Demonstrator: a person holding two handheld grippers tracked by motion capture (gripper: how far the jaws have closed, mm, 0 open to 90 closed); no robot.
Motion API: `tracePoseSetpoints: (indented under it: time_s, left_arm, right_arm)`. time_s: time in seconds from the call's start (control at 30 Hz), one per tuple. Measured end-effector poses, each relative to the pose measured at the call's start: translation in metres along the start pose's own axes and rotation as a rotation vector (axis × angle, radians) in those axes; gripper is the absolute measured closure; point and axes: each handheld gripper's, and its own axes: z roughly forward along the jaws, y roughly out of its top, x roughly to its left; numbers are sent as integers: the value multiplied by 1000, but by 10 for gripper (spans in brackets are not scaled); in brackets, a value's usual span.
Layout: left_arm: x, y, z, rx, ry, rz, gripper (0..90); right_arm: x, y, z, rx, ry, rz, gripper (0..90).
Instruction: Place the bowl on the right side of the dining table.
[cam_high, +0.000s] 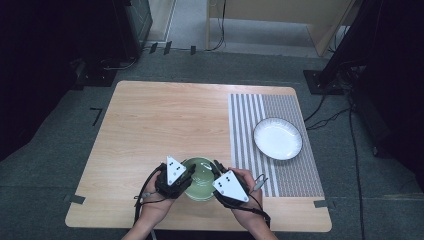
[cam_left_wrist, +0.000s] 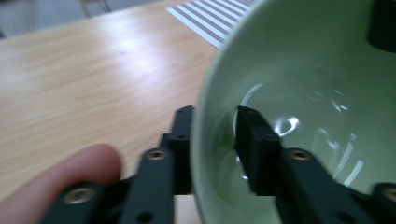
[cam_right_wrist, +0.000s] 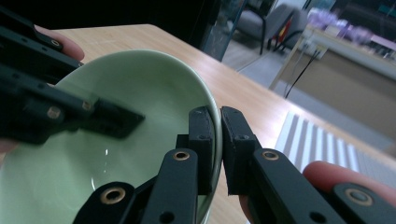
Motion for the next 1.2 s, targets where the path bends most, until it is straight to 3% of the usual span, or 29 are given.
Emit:
tracePoseSetpoints:
  time_s: [0.1,0.13,0.17,0.33,0.43,0.53,0.6,0.67,0.7,0.73,0.83,0.87,0.9,0.93,0.97,1.17,1.2]
  left_arm:
    - [3,1,-3,-26,-15,-38,774]
    - [5,2,-4,-29,-31,-38,801]
    - [6,2,-6,-41,-35,-28,838]
    - [2,0,-7,-55,-13,-5,842]
    - [0,-1,-8,-78,1,9,843]
    - [0,0,-11,-116,2,-2,846]
    - [1,2,-15,-147,17,6,846]
    - [0,3,-18,-167,31,12,846]
    - [-3,3,-20,-196,48,35,845]
    - [-3,3,-20,-196,48,35,845]
    - [-8,2,-25,-248,62,51,845]
    - [-8,2,-25,-248,62,51,845]
    - [-11,2,-28,-274,84,77,844]
    - [-11,2,-28,-274,84,77,844]
    - [-13,1,-30,-295,97,86,844]
    - [-16,0,-33,-335,116,51,844]
    - [-17,-1,-34,-340,121,47,844]
  right_arm:
    - [1,0,-2,-9,-8,-14,850]
    - [1,-1,-1,-5,-9,-17,850]
    - [-2,-3,1,16,-5,10,844]
    - [-7,-5,3,33,18,60,838]
    - [-13,-4,3,44,59,126,808]
    - [-19,-6,7,120,115,202,648]
    - [-19,-9,12,178,110,226,641]
    - [-20,-12,15,205,132,283,652]
    - [-21,-13,16,215,152,325,666]
    - [-21,-13,16,215,152,325,666]
    - [-23,-10,16,218,175,399,745]
    - [-23,-10,16,218,175,399,745]
    - [-25,-9,16,221,186,458,785]
    - [-25,-9,16,221,186,458,785]
    - [-28,-8,15,214,200,517,797]
    - [-29,-6,11,157,194,572,802]
    - [-29,-5,10,144,192,601,801]
